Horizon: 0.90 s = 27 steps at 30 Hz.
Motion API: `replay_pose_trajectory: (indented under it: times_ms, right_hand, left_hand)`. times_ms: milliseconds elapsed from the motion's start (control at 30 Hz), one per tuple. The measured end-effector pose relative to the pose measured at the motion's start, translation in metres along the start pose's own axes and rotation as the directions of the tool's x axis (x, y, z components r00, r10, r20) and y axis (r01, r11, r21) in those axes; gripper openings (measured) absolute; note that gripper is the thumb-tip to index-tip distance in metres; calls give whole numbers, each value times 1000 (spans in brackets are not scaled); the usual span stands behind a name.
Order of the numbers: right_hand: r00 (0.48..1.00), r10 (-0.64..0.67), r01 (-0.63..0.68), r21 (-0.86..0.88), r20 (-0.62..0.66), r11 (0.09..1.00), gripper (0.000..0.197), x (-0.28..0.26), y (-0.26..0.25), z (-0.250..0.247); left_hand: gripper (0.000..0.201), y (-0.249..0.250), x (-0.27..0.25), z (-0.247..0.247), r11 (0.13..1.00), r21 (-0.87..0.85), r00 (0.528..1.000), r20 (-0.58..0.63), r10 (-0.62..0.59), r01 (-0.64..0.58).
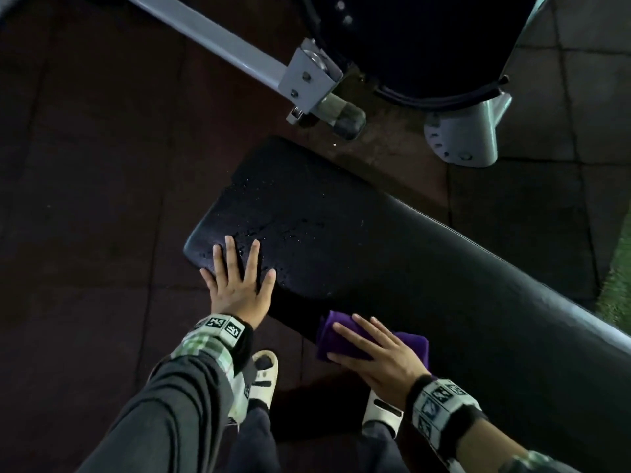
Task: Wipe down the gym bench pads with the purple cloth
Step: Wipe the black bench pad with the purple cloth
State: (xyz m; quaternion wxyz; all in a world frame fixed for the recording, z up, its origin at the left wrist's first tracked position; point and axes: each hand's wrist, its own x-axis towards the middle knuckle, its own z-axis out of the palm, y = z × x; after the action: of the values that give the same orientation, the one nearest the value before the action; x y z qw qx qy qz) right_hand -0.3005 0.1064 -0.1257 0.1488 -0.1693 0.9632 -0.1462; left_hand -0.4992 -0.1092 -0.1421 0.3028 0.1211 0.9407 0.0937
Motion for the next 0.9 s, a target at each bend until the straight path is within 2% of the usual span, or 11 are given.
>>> replay_pose_trajectory:
  times_ms: [67,167,233,333,500,600,667,767,800,900]
  right_hand:
    - [996,92,-92,6,-1,996,55,13,-8,-1]
    - [989,131,-135,-64,-67,989,55,38,-18,-4]
    - [985,150,-157,-92,-81,983,58,54,-35,0]
    - [991,126,-130,-172,-35,976,76,65,-49,4]
    - [993,49,-7,-358,109,934,109,12,-44,16]
    - [974,146,-73,-372,171,925,127,-16,-41,22]
    - [976,179,-120,-379,125,917,112,-12,-46,27]
    - [991,133,-135,-379,-30,915,72,23,-56,32]
    - [989,132,-147,-366,-67,919,65,40,-60,30]
    - [985,78,-131,-375,-154,918,66,92,-69,29]
  left_hand:
    - [69,-2,5,-3,999,23,999,5,36,-36]
    - [64,-4,-2,-6,996,57,997,5,71,-71]
    - [61,-20,-6,-15,980,96,982,-58,178,-172]
    - [57,-52,12,-41,935,143,932,-124,341,-324]
    - [57,-96,41,-59,910,143,919,-6,395,-390]
    - [55,-96,40,-54,900,66,901,-25,433,-431]
    - [55,-94,38,-49,912,35,910,-63,410,-409]
    - [55,-91,35,-49,923,40,921,-61,384,-382]
    - [55,-91,35,-49,923,38,922,-54,383,-382]
    - [55,-91,34,-52,922,49,922,-36,386,-384]
